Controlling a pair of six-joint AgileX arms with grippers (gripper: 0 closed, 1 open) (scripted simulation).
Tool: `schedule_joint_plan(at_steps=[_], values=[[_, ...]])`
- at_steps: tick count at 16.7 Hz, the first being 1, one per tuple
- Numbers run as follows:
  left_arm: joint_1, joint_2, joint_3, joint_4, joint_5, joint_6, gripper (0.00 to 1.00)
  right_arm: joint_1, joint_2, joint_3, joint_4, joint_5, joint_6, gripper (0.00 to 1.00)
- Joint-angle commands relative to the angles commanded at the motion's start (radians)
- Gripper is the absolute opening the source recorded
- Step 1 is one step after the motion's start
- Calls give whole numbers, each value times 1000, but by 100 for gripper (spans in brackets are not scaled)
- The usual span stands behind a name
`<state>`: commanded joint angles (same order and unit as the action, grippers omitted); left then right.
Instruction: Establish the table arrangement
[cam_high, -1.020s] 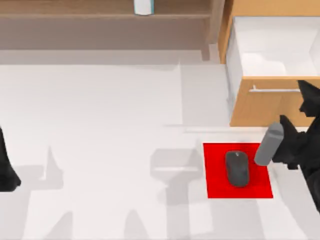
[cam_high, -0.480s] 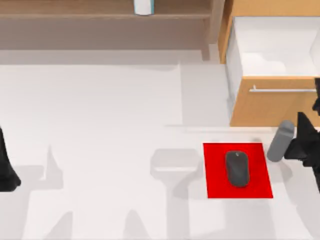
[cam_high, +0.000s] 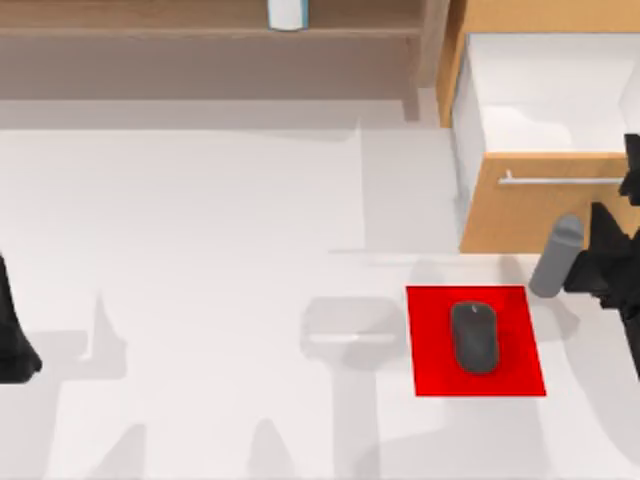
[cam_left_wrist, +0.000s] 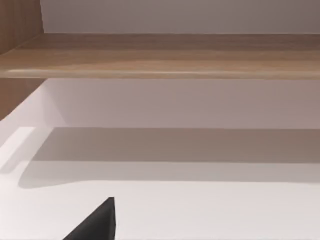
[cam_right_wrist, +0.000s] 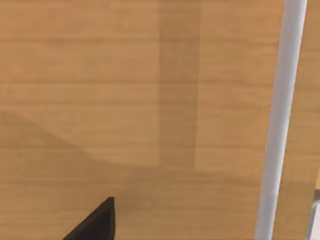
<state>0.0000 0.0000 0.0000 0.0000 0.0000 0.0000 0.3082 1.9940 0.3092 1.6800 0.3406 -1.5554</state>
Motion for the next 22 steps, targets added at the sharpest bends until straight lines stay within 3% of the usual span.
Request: schedule_joint_plan(at_steps=[2,15,22], values=[[0,0,0,0,0,0,100,0,0,0,0,0,0,100],[0,0,0,0,0,0,100,0,0,0,0,0,0,2],[0,0,0,0,0,0,100,0,0,0,0,0,0,0]])
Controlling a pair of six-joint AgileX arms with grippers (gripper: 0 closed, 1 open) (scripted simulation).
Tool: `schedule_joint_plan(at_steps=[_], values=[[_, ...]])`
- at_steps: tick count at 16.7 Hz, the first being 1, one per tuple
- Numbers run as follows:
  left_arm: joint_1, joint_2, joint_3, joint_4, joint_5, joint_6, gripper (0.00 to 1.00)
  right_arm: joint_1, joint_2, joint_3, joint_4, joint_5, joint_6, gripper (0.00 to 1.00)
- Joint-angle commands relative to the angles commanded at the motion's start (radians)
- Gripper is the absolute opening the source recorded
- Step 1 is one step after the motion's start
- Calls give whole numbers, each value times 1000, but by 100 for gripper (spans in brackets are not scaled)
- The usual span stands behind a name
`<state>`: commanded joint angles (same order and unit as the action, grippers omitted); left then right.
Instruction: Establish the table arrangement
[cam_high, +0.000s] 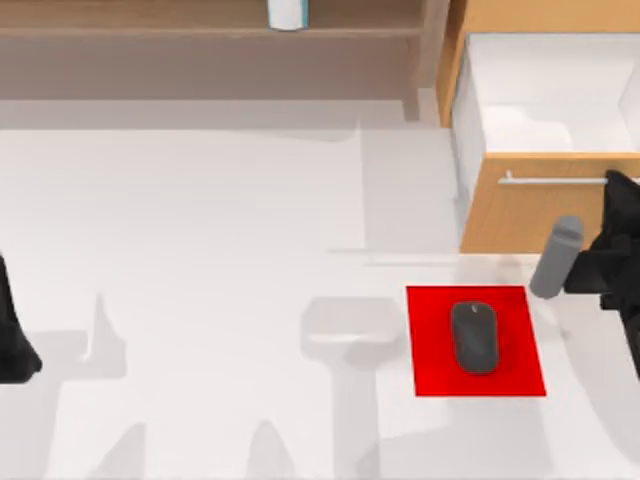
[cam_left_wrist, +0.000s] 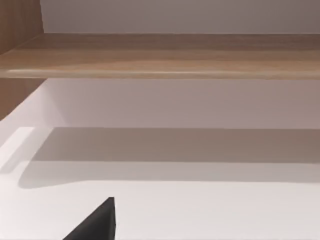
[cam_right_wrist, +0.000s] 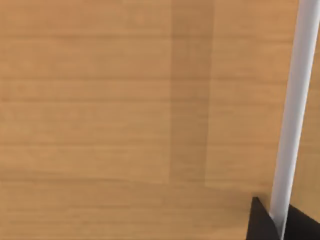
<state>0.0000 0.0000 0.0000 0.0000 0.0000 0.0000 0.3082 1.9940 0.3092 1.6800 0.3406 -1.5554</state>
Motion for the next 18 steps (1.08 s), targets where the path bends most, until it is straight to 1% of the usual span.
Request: schedule_joint_plan(at_steps=[4,11,18], values=[[0,0,0,0,0,0,100,-5,11,15,-19,-10,4,0],[0,0,0,0,0,0,100,-59,67,230,-157,-56,3,0],[0,0,0,0,0,0,100,-67,82,259,-182,-67,5,0]])
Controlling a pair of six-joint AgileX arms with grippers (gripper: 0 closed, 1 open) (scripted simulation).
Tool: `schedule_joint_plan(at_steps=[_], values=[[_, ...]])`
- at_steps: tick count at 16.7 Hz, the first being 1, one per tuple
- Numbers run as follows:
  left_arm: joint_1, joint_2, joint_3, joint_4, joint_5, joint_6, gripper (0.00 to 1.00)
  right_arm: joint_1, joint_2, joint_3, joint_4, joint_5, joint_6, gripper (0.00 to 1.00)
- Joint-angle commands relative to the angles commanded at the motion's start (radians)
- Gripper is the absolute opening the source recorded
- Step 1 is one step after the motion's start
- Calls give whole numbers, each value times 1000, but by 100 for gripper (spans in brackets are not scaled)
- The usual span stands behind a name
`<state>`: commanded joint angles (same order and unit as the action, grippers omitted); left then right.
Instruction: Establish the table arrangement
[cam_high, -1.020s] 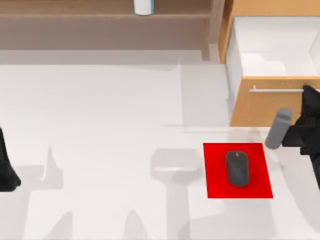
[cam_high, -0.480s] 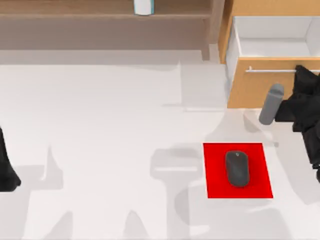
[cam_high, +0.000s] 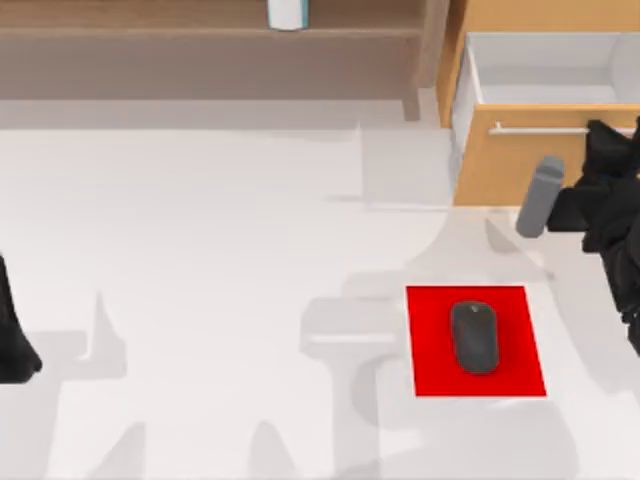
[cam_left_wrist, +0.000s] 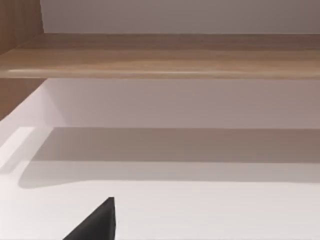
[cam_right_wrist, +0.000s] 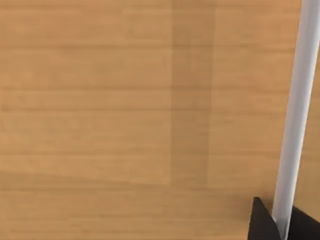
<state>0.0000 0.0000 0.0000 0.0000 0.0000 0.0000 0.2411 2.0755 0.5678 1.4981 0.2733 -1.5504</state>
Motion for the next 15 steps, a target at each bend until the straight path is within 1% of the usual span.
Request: schedule_joint_plan(at_steps=[8,15], values=[[0,0,0,0,0,0,100,-40,92,226,-136,-41,-1,0],[0,0,0,0,0,0,100,-45,108,262,-161,-45,-4,0]])
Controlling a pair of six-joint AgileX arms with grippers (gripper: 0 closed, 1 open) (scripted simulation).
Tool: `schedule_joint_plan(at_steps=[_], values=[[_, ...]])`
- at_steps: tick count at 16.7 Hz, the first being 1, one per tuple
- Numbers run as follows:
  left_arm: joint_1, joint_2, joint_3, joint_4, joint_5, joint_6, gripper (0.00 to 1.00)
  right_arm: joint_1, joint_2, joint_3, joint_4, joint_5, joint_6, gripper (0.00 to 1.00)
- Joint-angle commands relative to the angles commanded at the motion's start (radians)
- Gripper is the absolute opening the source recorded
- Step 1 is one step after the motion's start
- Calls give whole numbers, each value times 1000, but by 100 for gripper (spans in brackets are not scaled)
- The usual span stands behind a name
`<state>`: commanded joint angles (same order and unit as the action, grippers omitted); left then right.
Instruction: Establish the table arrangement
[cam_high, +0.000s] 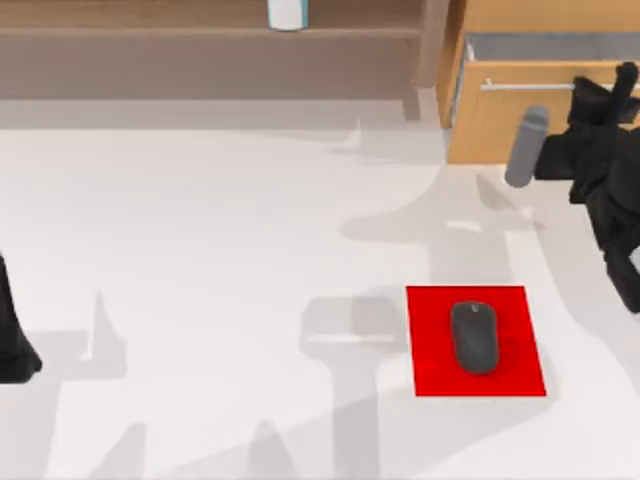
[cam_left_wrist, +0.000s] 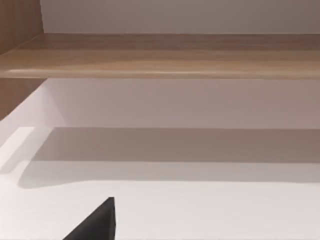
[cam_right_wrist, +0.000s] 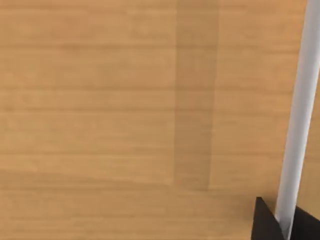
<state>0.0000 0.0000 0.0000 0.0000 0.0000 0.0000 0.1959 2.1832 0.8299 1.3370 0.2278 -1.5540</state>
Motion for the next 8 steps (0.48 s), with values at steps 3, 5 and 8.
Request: schedule_joint_plan(at_steps=[3,5,8], values=[[0,0,0,0,0,0,100,-8,49,103,-53,-14,-4,0],[0,0,0,0,0,0,100,-19,84,199,-99,-22,0,0],[0,0,0,0,0,0,100,-31,117,271,-149,-30,3,0]])
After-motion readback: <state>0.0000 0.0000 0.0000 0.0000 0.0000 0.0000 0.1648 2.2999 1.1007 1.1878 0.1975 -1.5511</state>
